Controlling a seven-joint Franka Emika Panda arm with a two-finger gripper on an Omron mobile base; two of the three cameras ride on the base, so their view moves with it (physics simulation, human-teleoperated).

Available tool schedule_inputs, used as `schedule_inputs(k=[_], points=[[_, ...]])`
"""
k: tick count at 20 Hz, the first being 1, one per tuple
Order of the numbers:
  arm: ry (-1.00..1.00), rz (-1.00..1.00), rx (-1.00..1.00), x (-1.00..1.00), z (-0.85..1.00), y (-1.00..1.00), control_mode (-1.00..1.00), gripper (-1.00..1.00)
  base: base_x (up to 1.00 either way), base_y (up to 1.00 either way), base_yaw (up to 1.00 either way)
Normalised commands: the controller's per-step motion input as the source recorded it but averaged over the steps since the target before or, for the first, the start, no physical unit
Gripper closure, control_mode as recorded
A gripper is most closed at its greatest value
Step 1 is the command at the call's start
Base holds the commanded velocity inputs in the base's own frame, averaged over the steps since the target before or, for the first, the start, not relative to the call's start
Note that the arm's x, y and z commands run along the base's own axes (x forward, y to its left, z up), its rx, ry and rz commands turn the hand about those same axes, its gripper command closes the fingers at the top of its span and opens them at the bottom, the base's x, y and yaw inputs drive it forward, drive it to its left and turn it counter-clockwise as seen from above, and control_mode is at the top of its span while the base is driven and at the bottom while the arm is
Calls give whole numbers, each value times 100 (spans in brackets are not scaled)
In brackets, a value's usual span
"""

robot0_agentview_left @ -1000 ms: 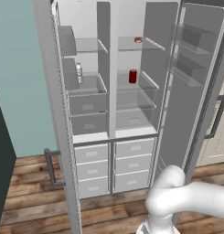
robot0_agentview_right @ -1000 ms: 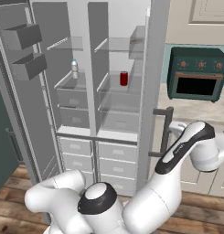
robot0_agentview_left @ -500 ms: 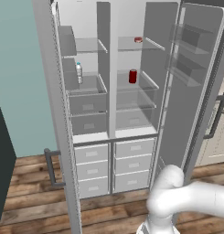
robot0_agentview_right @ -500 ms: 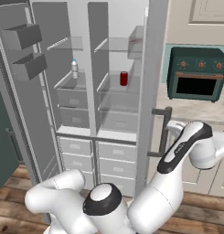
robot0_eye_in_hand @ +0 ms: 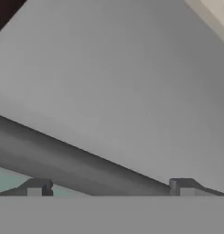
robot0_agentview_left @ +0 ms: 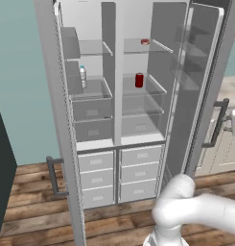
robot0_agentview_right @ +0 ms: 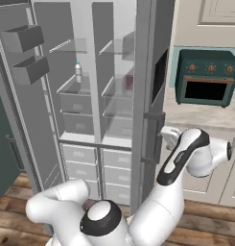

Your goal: Pick up the frozen steak from the freezer, place it on any shelf in the fridge, and close the fridge and freezer doors when done.

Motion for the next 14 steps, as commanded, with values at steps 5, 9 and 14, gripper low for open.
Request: schedule_inputs(k=[5,9,14], points=[[0,1,4,50,-10,100,-100,-100,0,0,0],[0,0,5,59,-6,100,-100,-100,0,0,0],[0,0,5,78,-2,100,-100,-100,0,0,0]])
